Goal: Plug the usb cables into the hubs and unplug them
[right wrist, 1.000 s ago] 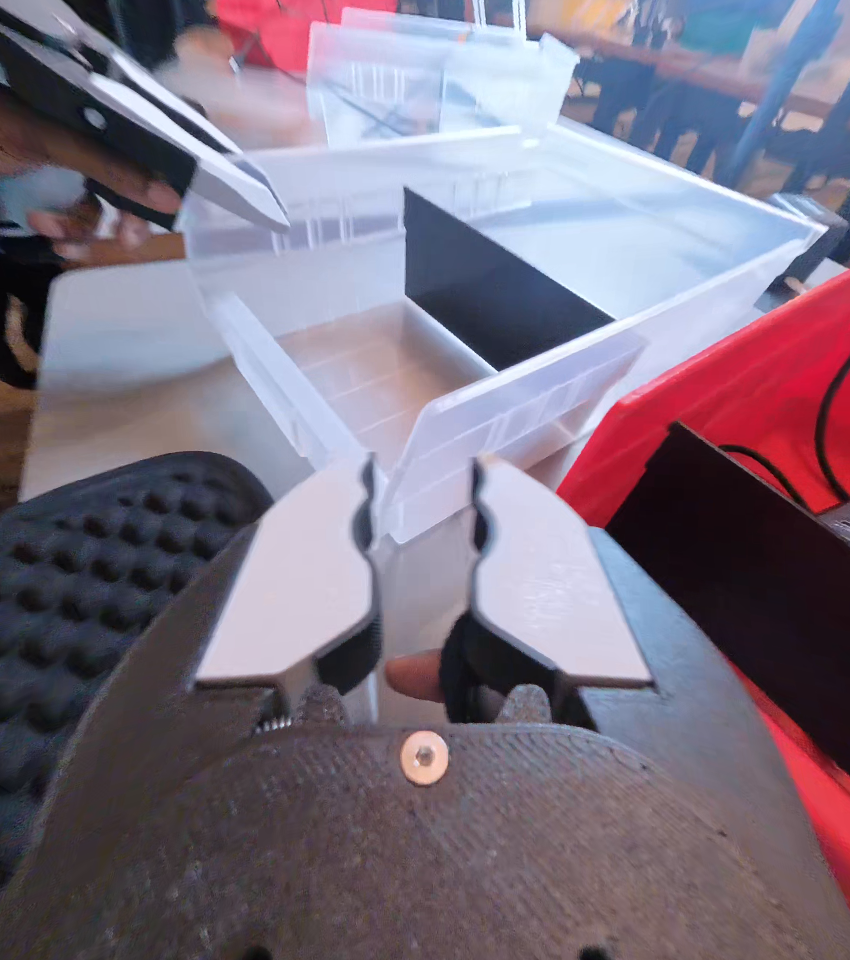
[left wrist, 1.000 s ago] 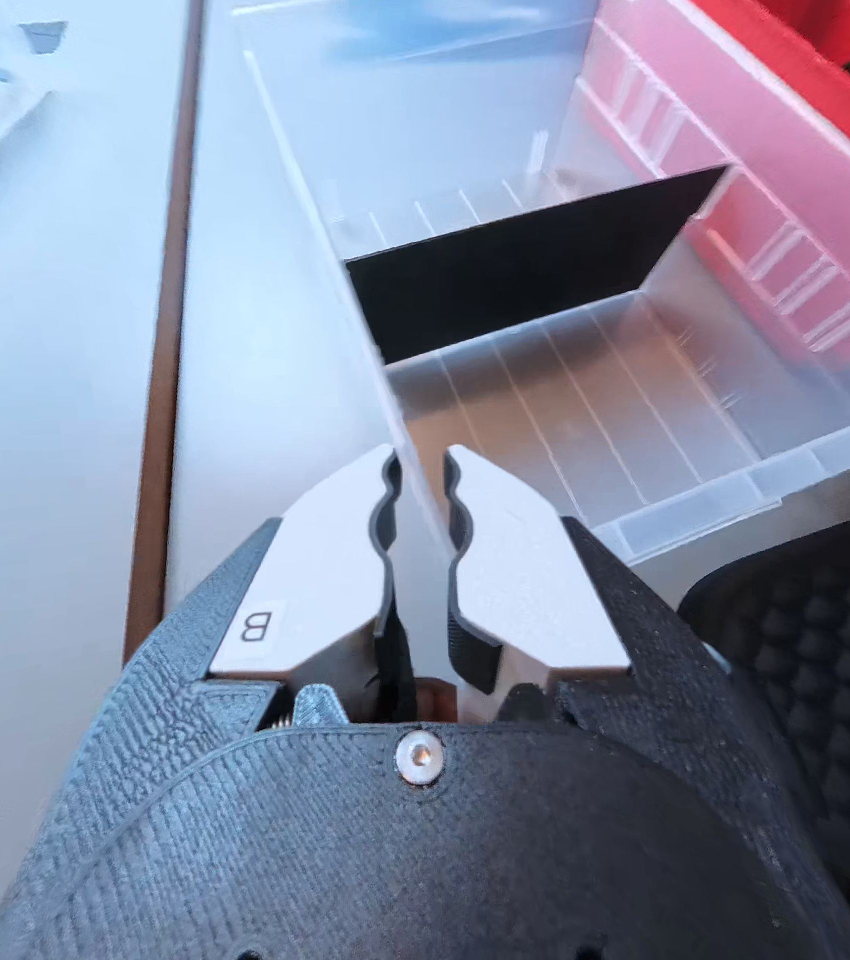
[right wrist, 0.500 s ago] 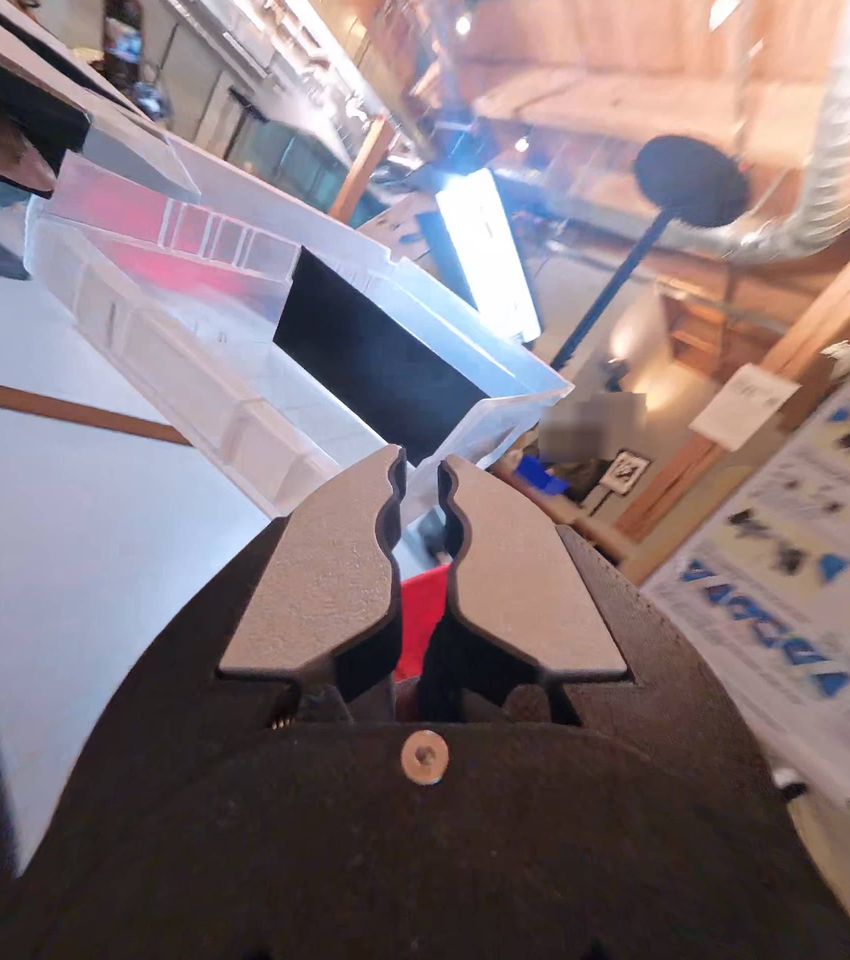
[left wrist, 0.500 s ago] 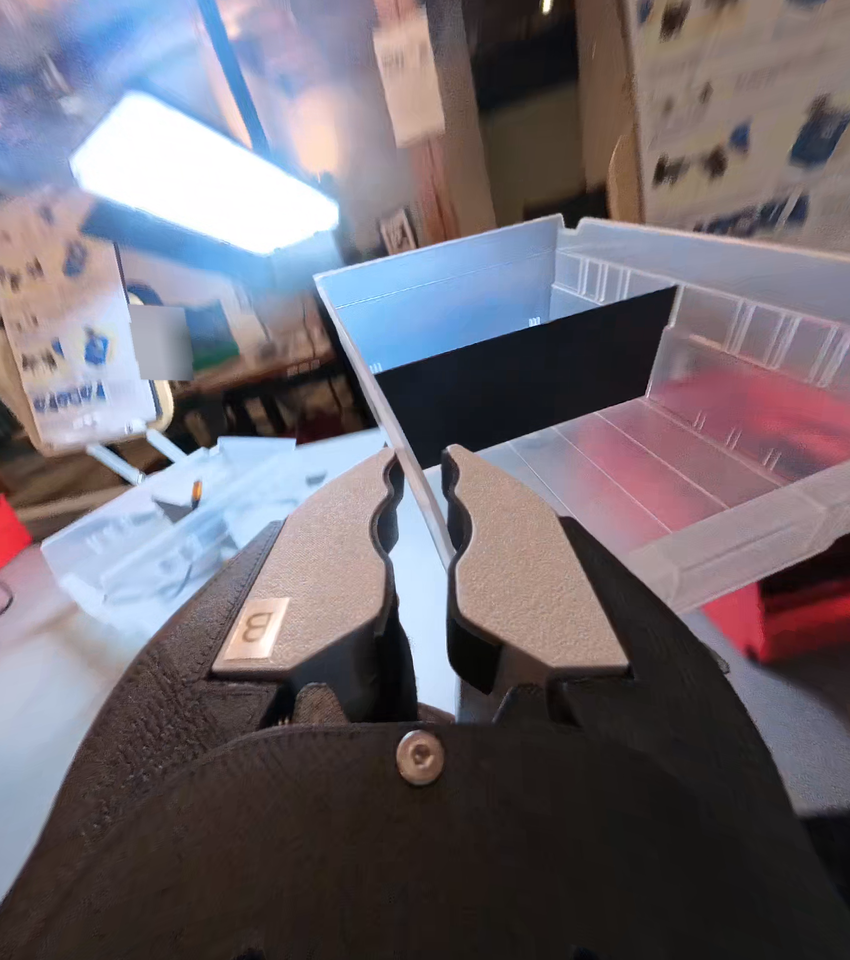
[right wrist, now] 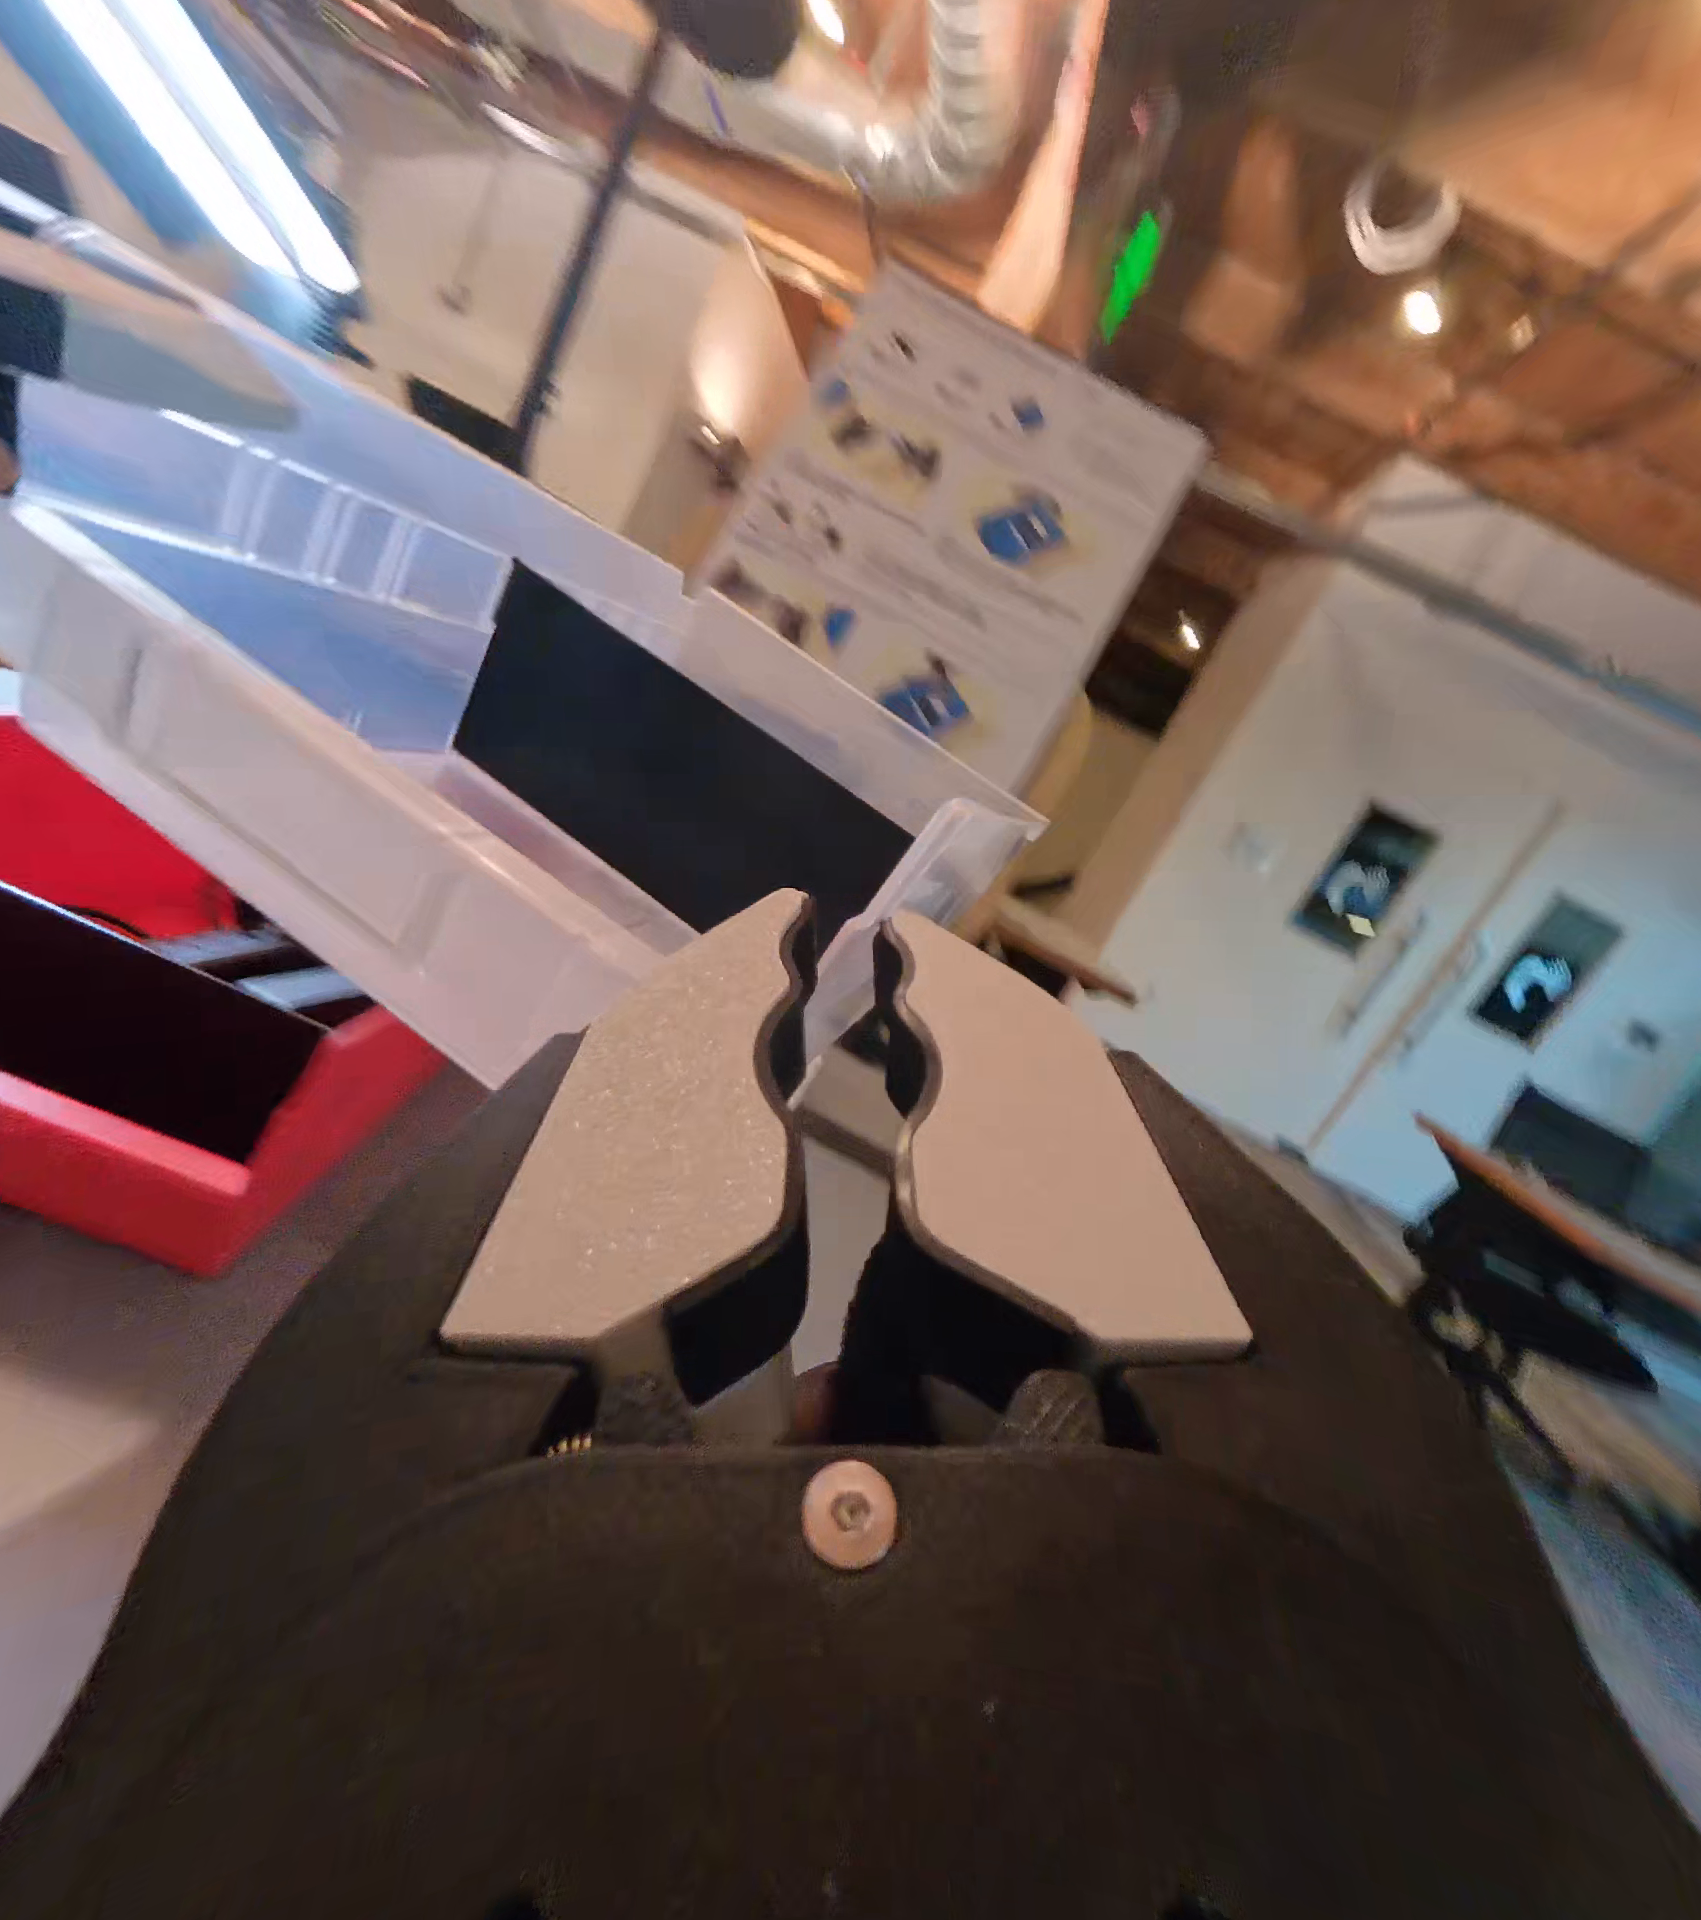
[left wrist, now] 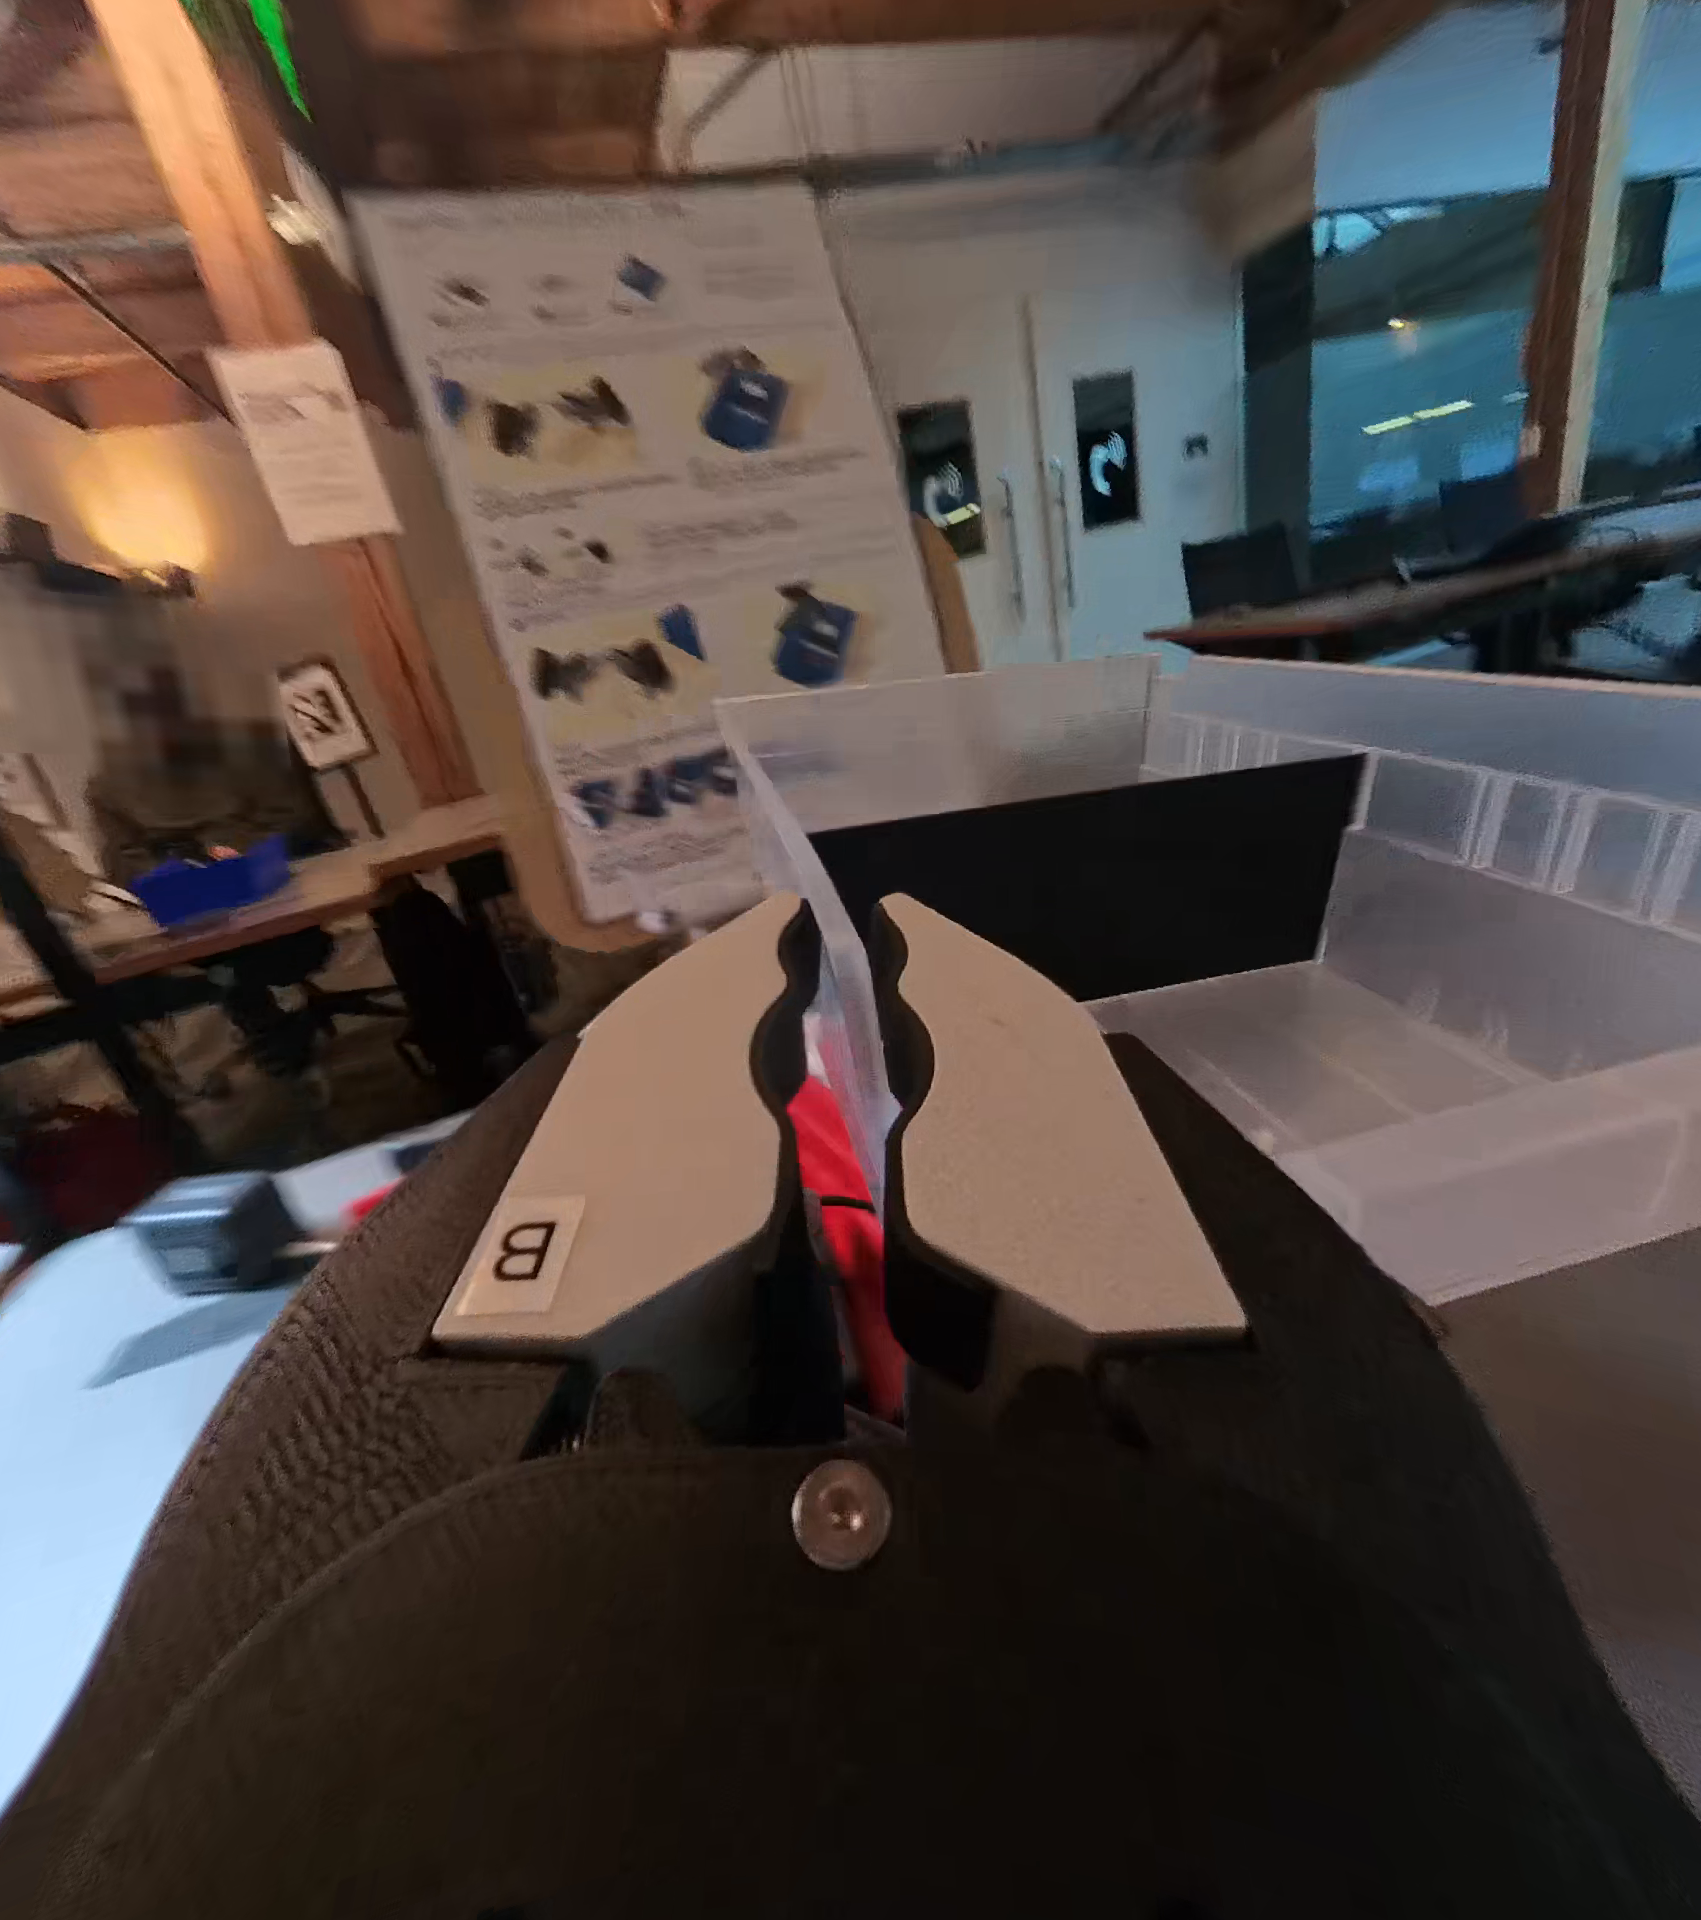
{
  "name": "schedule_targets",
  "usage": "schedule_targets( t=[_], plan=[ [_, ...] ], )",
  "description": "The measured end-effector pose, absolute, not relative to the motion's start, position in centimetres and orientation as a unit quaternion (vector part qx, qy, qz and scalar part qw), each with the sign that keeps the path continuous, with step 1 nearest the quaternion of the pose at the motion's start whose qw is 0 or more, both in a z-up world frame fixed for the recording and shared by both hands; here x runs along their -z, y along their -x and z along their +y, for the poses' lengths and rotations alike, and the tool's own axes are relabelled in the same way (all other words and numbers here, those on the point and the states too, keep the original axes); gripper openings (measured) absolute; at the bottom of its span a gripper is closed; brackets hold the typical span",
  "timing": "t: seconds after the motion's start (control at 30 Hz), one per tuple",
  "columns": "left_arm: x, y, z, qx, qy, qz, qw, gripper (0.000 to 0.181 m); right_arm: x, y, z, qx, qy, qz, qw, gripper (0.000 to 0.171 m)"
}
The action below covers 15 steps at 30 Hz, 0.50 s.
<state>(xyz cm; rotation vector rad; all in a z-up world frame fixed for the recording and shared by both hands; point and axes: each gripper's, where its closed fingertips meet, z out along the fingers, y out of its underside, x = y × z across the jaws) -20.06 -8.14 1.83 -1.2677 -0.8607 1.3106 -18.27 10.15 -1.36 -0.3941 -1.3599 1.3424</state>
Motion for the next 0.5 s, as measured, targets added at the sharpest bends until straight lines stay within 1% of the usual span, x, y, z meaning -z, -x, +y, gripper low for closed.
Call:
schedule_targets(
  t=[0.13, 0.23, 0.37, 0.5],
  plan=[
    [1.6, 23.5, -1.2, -0.486, 0.583, -0.369, 0.536, 0.01, 3.5, 19.9, 16.9, -0.522, 0.225, -0.582, 0.581, 0.01],
    [4.4, 25.5, 2.4, -0.464, 0.613, -0.372, 0.521, 0.011, 6.0, 21.3, 20.5, -0.485, 0.254, -0.618, 0.565, 0.01],
    [8.2, 27.2, 5.3, -0.439, 0.652, -0.377, 0.49, 0.012, 10.6, 22.9, 23.4, -0.406, 0.283, -0.684, 0.536, 0.013],
    [9.7, 27.2, 6.5, -0.435, 0.662, -0.369, 0.486, 0.016, 12.0, 23.3, 24.8, -0.405, 0.309, -0.69, 0.515, 0.012]
  ],
)
